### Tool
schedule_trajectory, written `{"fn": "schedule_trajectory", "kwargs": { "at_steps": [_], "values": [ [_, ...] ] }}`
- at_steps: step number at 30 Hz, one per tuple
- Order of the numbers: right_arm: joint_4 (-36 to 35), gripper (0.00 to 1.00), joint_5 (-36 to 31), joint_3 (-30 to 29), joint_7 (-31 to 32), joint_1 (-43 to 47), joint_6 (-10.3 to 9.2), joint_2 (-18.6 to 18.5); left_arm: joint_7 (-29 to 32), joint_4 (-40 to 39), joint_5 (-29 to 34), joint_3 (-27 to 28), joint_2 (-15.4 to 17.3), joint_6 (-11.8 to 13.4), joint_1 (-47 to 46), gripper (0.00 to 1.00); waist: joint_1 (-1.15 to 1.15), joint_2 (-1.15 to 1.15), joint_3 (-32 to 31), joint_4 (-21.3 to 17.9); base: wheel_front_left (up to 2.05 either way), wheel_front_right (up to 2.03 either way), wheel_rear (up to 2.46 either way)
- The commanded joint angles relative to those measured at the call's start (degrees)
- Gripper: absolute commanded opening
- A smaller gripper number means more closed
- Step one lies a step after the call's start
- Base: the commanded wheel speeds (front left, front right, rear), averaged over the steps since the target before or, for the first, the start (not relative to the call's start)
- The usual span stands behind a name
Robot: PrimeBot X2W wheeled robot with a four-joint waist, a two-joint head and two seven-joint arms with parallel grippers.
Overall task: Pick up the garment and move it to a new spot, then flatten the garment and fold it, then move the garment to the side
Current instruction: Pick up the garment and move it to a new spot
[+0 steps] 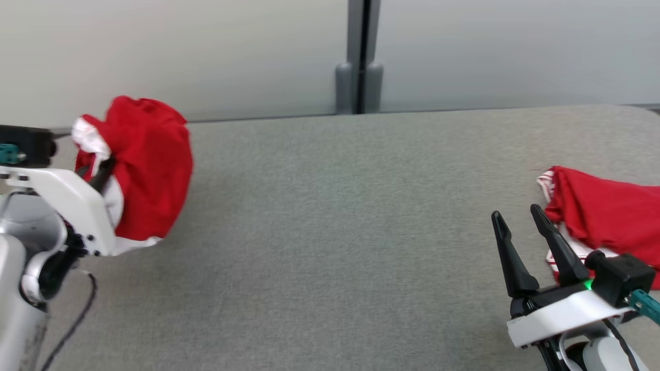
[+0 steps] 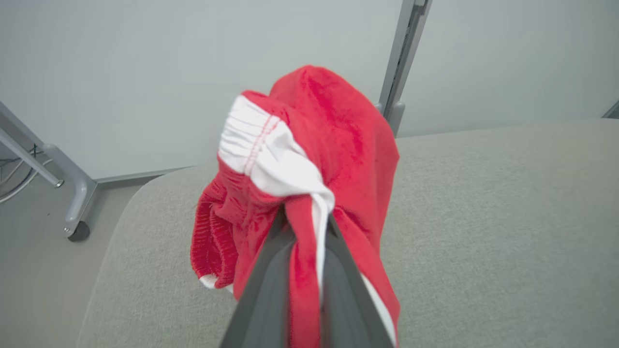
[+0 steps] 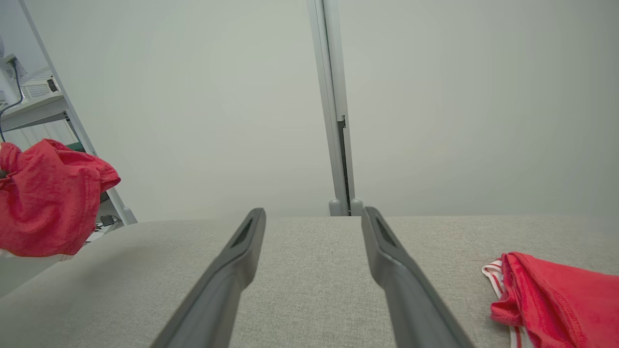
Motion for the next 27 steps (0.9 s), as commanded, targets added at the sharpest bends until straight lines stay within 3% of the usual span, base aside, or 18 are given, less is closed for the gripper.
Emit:
{"fn": "schedule_trajectory", "kwargs": {
  "at_steps": [1, 6, 10, 14, 21, 27],
  "values": [
    [0.2, 1.0, 0.0, -0.5, -0.5, 0.9, 0.02, -0.2, 0.5, -2.7, 0.1, -0.3, 0.1, 0.6, 1.1, 0.0, 0.0, 0.0, -2.5, -2.3, 0.0, 0.0, 0.0],
    [0.5, 1.0, 0.0, -1.8, -0.6, 2.3, 0.02, -0.2, 4.9, -17.9, 0.3, -2.5, -0.7, 3.7, 5.7, 0.0, 0.0, 0.0, -4.2, -4.9, 0.0, 0.0, 0.0],
    [0.0, 1.0, -0.2, -3.0, -0.4, 2.9, 0.02, -0.9, 6.6, -26.7, 0.5, -4.7, -3.1, 6.4, 8.6, 0.0, 0.0, 0.0, -4.0, -6.6, 0.0, 0.0, 0.0],
    [-1.4, 1.0, -0.5, -3.9, 0.2, 2.5, 0.02, -1.4, 3.3, -31.0, 4.4, -8.1, -6.3, 8.8, 11.1, 0.0, 0.0, 0.0, -2.8, -8.9, 0.0, 0.0, 0.0],
    [-1.5, 1.0, -0.1, -4.1, 1.0, 2.4, 0.02, -2.2, -8.2, -23.8, 7.5, -12.8, -12.9, 8.7, 15.7, 0.0, 0.0, 0.0, -2.2, -11.7, 0.0, 0.0, 0.0],
    [-1.5, 1.0, 0.1, -3.8, 1.4, 2.6, 0.02, -2.0, -15.9, -8.0, 7.6, -17.1, -17.6, 4.3, 16.3, 0.0, 0.0, 0.0, -1.9, -12.5, 0.0, 0.0, 0.0]
  ]
}}
